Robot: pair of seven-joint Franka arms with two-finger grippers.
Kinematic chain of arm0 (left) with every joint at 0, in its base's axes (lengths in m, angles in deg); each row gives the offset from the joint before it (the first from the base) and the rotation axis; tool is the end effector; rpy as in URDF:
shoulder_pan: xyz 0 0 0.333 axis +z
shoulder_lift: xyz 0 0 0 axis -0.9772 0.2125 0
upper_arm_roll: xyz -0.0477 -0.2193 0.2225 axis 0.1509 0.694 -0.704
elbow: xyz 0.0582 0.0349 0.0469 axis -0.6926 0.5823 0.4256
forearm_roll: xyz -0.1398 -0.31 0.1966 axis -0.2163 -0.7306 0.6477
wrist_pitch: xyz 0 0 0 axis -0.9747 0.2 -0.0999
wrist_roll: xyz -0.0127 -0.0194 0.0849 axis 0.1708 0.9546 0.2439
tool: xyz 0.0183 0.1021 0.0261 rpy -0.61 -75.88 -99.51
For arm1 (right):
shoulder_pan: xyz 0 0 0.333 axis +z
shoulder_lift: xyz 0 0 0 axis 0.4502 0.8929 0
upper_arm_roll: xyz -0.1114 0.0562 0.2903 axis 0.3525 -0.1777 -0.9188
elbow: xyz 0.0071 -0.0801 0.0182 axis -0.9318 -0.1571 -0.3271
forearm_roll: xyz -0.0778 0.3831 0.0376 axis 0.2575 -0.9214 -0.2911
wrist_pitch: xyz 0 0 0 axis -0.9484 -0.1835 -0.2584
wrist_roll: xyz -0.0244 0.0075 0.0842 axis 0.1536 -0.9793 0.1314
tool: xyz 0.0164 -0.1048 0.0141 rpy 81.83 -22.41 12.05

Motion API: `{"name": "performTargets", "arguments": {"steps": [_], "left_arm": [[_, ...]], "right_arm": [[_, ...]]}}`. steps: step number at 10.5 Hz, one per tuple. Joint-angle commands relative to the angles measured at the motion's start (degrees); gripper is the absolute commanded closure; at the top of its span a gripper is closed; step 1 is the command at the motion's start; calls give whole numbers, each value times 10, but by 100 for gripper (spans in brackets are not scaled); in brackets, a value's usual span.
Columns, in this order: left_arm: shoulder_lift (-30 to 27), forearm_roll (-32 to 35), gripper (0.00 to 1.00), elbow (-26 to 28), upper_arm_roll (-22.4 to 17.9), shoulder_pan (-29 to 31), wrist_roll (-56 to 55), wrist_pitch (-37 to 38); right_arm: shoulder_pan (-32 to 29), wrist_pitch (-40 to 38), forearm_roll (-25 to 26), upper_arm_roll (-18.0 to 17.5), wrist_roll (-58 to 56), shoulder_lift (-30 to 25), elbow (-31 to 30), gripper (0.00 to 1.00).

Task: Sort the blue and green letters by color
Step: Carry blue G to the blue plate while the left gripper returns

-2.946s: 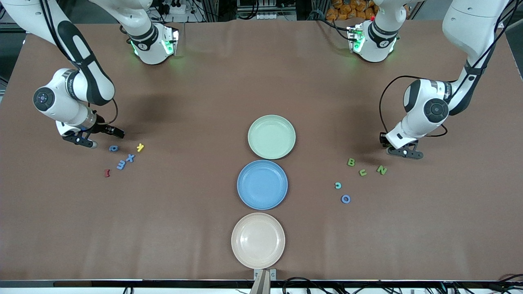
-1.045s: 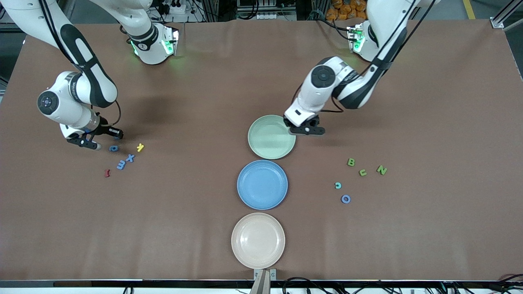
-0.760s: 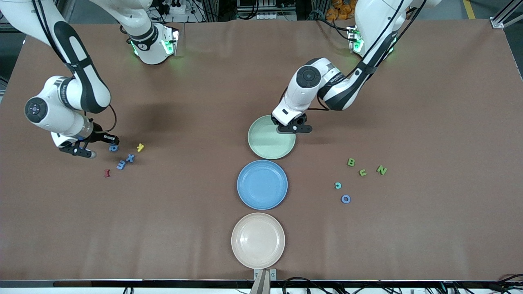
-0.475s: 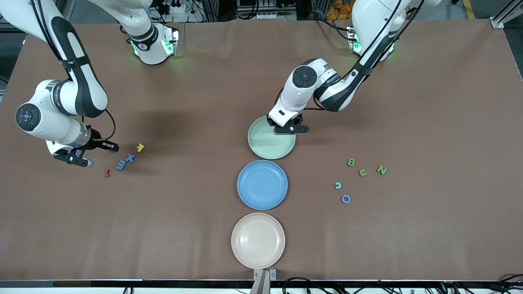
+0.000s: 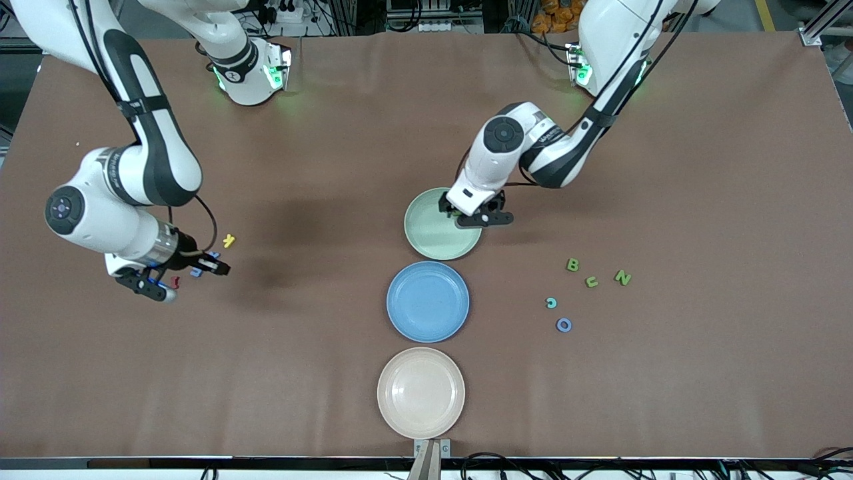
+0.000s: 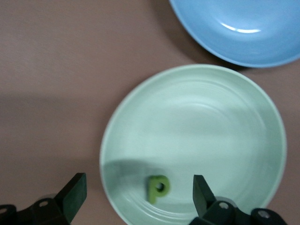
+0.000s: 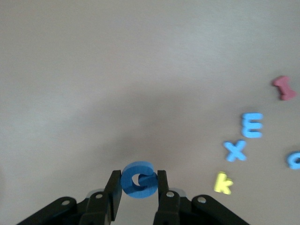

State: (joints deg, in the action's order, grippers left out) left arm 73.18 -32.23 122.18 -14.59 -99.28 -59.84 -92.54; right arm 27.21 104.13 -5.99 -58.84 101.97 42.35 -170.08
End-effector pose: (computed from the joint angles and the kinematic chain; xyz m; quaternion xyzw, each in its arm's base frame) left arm 0.4403 -0.4175 0.2257 0.9971 0.0451 -0.0017 0.0611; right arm 0.6112 0.0390 0.3090 -0.9771 0.1983 0.0252 0.0734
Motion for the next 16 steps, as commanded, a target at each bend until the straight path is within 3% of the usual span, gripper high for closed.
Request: {"name": "performTargets", "arguments": {"steps": [1, 6, 8, 12, 16], "left_arm": [[-2, 12, 0, -5, -7, 63, 82, 43], [-4, 12, 0, -5, -8, 175, 122, 43], [-9, 12, 0, -5, -13, 210, 122, 43], [0, 73, 0, -8, -12, 278, 123, 39], [32, 73, 0, -46, -22, 288, 75, 38]], "right_arm": [[37, -8, -26, -18, 65, 85, 120, 83], [145, 15, -61, -10, 79, 189, 257, 83], [174, 73, -63, -10, 79, 212, 265, 82], [237, 166, -62, -11, 77, 247, 269, 81], [285, 240, -64, -12, 84, 285, 284, 81]]}}
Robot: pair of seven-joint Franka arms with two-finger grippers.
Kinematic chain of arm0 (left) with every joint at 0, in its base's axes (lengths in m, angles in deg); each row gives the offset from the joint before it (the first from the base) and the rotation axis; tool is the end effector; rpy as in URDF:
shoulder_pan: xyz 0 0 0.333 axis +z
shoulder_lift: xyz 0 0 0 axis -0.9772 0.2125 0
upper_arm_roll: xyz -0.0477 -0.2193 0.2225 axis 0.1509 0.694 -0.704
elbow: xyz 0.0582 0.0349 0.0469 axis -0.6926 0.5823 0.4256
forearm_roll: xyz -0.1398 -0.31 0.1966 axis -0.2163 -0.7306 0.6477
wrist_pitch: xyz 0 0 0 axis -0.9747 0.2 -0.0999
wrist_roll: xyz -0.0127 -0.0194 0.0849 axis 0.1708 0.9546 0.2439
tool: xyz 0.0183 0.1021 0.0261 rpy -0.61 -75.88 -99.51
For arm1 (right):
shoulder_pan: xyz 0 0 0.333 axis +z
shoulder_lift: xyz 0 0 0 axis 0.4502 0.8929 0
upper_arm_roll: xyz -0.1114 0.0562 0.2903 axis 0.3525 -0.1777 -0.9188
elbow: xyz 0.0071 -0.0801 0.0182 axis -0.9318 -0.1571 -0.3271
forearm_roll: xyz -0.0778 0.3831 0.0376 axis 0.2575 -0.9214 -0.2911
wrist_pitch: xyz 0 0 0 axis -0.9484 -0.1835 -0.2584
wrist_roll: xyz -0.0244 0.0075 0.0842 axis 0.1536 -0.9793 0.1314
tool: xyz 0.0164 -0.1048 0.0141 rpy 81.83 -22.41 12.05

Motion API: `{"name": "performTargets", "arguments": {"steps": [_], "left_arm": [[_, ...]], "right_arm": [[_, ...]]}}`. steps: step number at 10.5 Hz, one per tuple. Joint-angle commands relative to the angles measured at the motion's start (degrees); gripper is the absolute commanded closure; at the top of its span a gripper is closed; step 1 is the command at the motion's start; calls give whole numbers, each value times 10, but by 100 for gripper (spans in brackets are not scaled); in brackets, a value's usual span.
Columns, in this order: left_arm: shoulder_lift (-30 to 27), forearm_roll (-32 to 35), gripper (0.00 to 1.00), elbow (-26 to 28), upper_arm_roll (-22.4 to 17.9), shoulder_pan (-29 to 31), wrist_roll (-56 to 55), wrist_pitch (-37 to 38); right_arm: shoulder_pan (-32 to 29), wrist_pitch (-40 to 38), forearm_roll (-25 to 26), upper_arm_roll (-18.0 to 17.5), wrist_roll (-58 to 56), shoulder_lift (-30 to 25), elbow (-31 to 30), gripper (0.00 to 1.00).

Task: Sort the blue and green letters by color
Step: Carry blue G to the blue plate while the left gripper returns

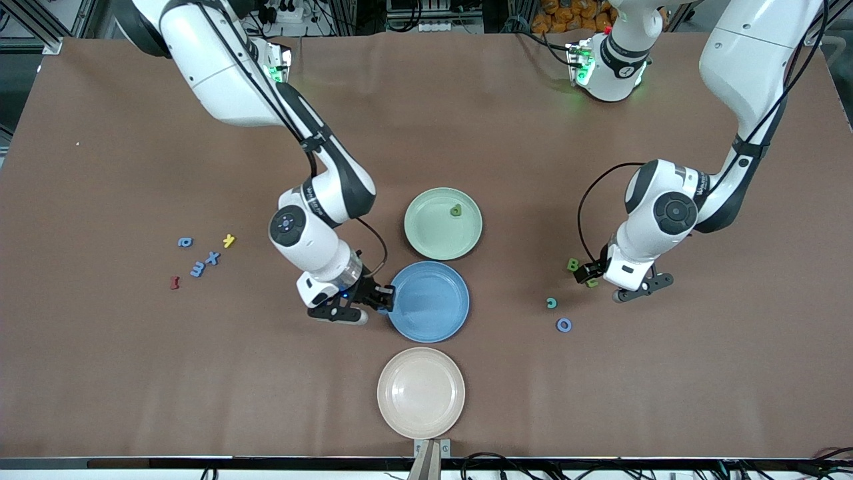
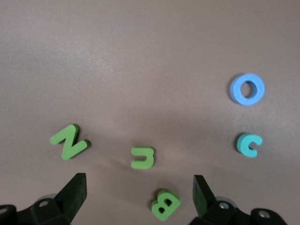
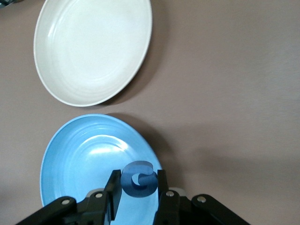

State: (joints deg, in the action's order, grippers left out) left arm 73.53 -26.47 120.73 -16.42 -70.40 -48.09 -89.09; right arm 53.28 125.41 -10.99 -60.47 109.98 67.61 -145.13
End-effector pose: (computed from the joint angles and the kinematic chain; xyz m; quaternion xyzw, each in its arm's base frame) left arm 0.5934 -0.1341 0.2231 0.9854 0.1686 0.0198 0.0139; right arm 0.6453 0.3672 0.2414 -0.9754 0.0887 -0.0946 0.1781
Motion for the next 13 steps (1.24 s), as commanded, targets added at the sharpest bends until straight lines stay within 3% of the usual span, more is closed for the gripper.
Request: {"name": "performTargets", "arguments": {"steps": [1, 2, 3, 4, 5, 9, 12, 13], "left_arm": [[41, 16, 0, -43, -4, -5, -78, 4], [56, 17, 0, -53, -4, -6, -99, 4], [67, 17, 0, -55, -4, -7, -100, 4], [73, 23, 0, -55, -5, -7, -101, 4], [76, 31, 0, -55, -5, -7, -104, 4], [86, 41, 0, -55, -6, -7, -105, 4], [86, 42, 0, -55, -7, -7, -104, 4], [86, 42, 47, -54, -6, -7, -104, 4]], "right_arm": [[36, 33, -14, 5, 24, 41, 43, 81], [44, 32, -14, 4, 59, 42, 50, 76], [51, 32, -13, 4, 82, 43, 51, 63], [53, 32, -14, 4, 98, 43, 51, 39], [55, 32, -9, 4, 116, 43, 51, 0], [38, 23, 3, 6, 108, 31, 30, 0], [-15, -35, 51, 6, 90, 5, 13, 0], [-44, -79, 51, 8, 70, -9, 13, 0]]}}
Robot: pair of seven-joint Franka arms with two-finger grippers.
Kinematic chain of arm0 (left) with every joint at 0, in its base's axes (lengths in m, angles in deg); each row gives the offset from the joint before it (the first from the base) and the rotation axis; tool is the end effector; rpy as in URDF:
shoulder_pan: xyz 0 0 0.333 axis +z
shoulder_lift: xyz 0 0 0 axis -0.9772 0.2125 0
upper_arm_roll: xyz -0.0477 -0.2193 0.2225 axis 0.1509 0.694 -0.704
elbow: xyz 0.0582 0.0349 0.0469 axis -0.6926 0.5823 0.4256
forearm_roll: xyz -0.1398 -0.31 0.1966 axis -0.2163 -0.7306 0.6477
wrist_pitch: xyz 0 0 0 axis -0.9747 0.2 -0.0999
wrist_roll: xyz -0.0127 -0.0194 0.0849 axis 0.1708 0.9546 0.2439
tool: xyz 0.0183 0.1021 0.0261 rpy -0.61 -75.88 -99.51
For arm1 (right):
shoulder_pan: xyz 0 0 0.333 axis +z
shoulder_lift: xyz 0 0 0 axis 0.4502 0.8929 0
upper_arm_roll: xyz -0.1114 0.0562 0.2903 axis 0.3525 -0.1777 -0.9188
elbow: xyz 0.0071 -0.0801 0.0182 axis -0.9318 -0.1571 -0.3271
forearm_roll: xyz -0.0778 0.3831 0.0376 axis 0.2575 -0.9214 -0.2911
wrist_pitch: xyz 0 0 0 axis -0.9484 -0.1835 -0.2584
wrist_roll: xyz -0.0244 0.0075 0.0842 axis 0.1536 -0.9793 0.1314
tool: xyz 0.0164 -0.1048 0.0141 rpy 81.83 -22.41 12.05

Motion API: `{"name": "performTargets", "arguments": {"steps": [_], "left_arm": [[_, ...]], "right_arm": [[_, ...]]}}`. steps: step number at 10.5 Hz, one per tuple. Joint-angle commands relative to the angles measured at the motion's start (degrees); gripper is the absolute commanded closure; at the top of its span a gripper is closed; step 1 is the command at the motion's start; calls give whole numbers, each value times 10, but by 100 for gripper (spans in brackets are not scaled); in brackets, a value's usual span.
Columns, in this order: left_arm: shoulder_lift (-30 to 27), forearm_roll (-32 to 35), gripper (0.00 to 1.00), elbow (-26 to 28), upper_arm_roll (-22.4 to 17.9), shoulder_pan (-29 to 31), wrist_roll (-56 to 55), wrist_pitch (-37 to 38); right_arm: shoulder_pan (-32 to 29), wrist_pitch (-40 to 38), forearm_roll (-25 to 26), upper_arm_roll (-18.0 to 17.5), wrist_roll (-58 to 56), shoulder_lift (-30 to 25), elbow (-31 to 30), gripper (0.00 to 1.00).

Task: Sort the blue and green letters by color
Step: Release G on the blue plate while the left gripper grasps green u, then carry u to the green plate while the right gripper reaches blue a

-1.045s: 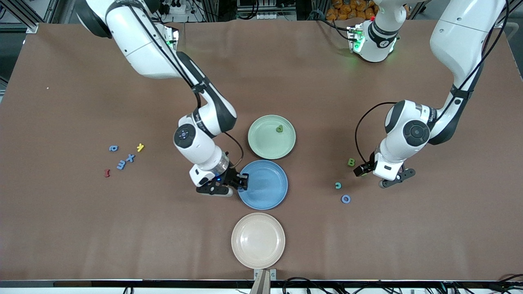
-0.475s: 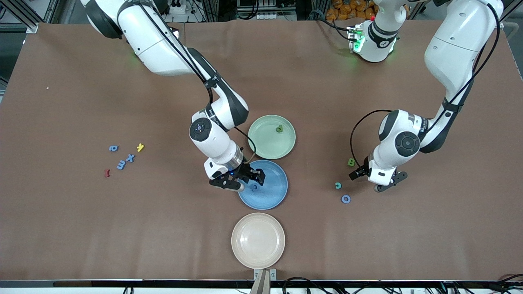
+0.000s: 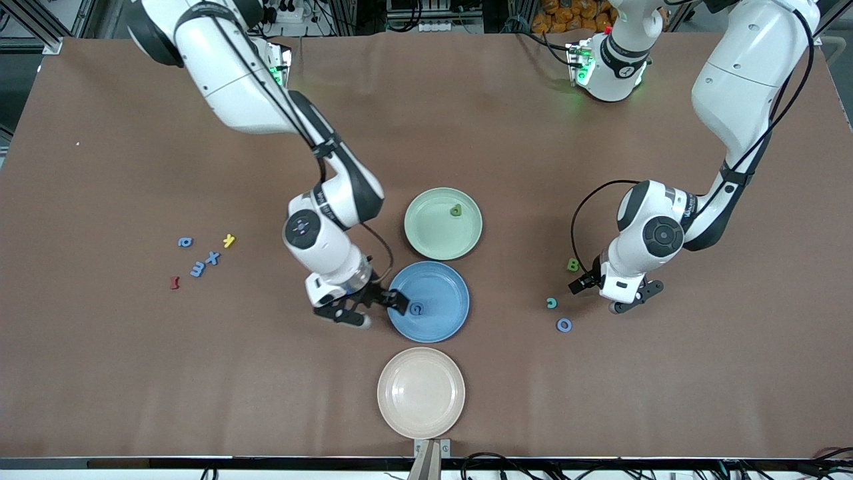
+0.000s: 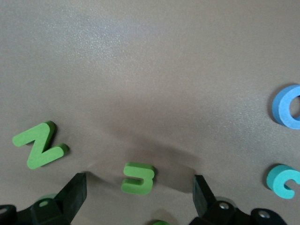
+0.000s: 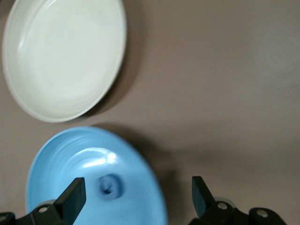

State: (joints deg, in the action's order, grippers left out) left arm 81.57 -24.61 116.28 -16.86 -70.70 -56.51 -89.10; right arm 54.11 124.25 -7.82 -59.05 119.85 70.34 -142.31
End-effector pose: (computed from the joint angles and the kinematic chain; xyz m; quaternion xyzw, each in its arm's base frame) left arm 0.6036 -0.1350 0.1703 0.9716 0.2360 -0.0097 0.0129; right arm 0.6526 0.3682 0.2260 -0.9714 0.1518 -0.0862 0.1611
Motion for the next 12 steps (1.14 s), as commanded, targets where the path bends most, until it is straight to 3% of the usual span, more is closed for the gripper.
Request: {"name": "performTargets", "arguments": {"steps": [1, 4, 6, 10, 12], "left_arm": [[6, 24, 97, -7, -3, -4, -20, 5], [5, 24, 100, -4, -2, -4, -20, 5], [4, 24, 100, -5, -2, -4, -20, 5], [-3, 24, 100, -7, -2, -4, -19, 7], [-22, 28, 100, -4, 5, -4, -17, 8]], "right_arm": [[-81, -118, 19, -5, -53, -56, -15, 0], [-152, -243, 20, 6, -125, -113, -16, 0], [-172, -314, 20, 43, -200, -152, -35, 0], [-235, -292, 33, 75, -272, -250, -172, 0], [-261, -195, 54, 77, -281, -265, -258, 0]]}}
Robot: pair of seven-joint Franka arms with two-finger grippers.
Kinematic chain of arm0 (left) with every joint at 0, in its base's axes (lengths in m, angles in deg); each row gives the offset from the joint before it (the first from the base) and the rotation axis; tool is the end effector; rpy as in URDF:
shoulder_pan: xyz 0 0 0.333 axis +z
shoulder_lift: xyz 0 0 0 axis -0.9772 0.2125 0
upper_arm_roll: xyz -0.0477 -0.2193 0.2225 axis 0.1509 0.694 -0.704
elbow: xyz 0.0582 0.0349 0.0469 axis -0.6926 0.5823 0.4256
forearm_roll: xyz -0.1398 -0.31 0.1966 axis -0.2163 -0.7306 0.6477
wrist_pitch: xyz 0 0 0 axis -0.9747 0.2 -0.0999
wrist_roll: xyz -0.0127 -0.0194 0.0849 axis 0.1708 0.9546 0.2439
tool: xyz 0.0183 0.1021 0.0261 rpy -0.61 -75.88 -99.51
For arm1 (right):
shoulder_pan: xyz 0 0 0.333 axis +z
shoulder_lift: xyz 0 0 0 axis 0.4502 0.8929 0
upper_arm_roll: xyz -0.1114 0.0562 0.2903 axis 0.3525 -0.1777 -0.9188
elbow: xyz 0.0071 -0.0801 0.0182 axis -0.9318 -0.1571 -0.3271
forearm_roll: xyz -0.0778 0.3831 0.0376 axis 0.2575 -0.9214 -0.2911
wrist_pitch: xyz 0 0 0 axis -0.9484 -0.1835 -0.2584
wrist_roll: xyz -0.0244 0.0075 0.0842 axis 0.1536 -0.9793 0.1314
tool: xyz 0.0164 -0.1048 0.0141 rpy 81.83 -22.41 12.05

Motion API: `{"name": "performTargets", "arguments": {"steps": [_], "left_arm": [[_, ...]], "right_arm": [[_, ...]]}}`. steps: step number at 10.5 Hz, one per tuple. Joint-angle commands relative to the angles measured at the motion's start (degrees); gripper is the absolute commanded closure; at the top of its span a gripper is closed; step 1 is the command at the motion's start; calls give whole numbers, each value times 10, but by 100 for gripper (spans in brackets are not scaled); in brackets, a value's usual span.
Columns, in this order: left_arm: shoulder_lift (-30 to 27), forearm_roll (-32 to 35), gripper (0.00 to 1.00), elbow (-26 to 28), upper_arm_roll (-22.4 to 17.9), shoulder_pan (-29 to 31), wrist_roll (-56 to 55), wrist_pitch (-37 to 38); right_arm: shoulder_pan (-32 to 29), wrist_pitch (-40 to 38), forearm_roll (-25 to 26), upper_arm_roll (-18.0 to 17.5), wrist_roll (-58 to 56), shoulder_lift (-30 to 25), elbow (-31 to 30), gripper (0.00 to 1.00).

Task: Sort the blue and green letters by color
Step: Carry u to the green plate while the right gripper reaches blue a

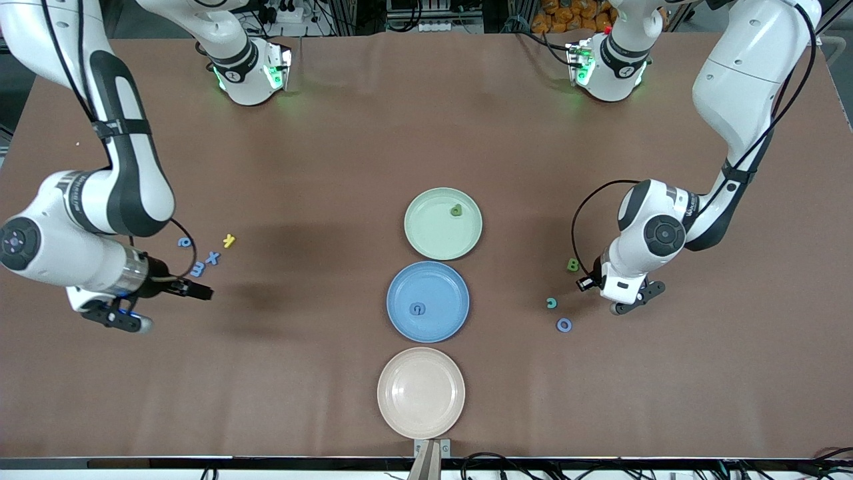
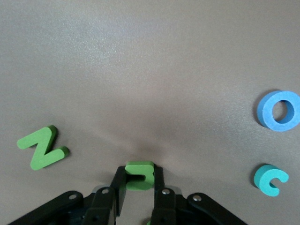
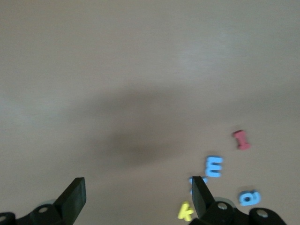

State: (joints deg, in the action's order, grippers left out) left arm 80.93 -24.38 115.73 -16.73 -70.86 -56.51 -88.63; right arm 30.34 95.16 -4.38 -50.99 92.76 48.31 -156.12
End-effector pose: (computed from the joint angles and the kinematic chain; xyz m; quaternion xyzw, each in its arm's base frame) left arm 0.6076 -0.1374 0.1799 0.9724 0.2329 -0.0025 0.0127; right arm 0.6605 -0.0033 0.3376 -0.9893 0.1371 0.0208 0.0448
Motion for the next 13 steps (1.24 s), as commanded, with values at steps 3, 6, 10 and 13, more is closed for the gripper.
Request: {"name": "performTargets", "arguments": {"steps": [3, 6, 10, 13], "left_arm": [[-33, 25, 100, 3, 13, -30, -20, 4], [-52, 25, 100, 2, 15, -63, -22, 5], [-75, 23, 100, 0, 62, -110, -118, 46], [-83, 23, 100, -2, 110, -127, -191, 53]], "right_arm": [[-34, 126, 18, 0, 25, -39, -159, 0], [-33, 141, 17, 1, 55, -30, -187, 0], [-34, 208, 16, 0, 56, -20, -237, 0], [-33, 257, 16, 0, 56, -5, -261, 0]]}}
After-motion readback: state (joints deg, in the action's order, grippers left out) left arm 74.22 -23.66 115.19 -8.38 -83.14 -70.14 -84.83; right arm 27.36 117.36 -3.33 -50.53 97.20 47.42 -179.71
